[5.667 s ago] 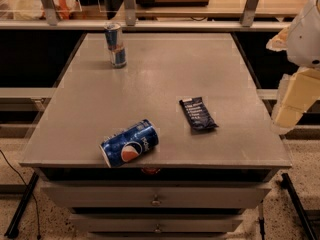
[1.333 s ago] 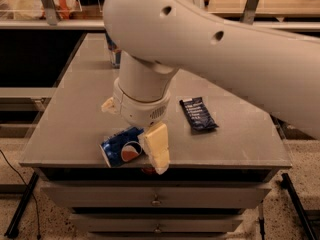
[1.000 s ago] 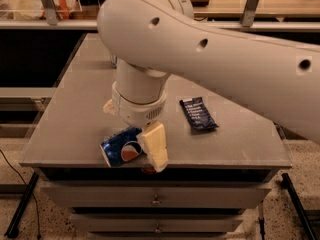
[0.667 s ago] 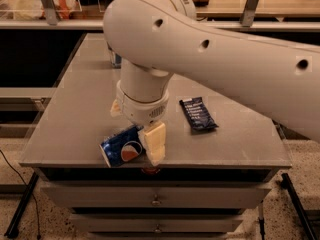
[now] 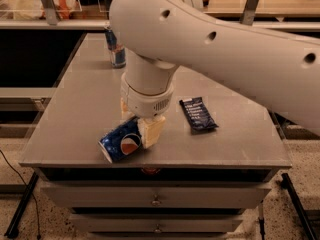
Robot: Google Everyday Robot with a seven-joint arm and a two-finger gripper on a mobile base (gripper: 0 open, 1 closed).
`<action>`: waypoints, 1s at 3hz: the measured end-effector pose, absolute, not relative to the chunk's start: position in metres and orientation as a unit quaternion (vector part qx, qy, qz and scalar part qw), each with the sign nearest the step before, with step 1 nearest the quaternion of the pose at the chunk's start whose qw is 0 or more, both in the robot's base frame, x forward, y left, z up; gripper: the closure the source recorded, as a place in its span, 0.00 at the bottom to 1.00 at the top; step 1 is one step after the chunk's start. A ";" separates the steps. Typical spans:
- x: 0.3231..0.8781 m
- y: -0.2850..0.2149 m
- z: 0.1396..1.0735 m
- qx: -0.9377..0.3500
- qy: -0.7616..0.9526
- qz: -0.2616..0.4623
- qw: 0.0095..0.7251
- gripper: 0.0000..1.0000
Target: Pick pepsi can
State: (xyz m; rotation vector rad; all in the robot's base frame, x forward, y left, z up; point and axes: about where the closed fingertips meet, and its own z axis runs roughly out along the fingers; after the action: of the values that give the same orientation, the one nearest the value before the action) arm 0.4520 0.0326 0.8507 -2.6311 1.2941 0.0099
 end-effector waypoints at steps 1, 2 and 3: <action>0.459 0.030 0.862 -0.892 0.438 0.002 0.113 0.87; 0.470 0.028 0.881 -0.893 0.433 0.007 0.122 1.00; 0.482 0.026 0.907 -0.894 0.426 0.015 0.136 1.00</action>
Offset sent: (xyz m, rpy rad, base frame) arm 0.0364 -0.0082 0.0576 0.0663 0.0009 0.0316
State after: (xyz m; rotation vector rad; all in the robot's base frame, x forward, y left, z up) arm 0.4822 0.0258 0.9066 -2.5902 1.2342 0.0437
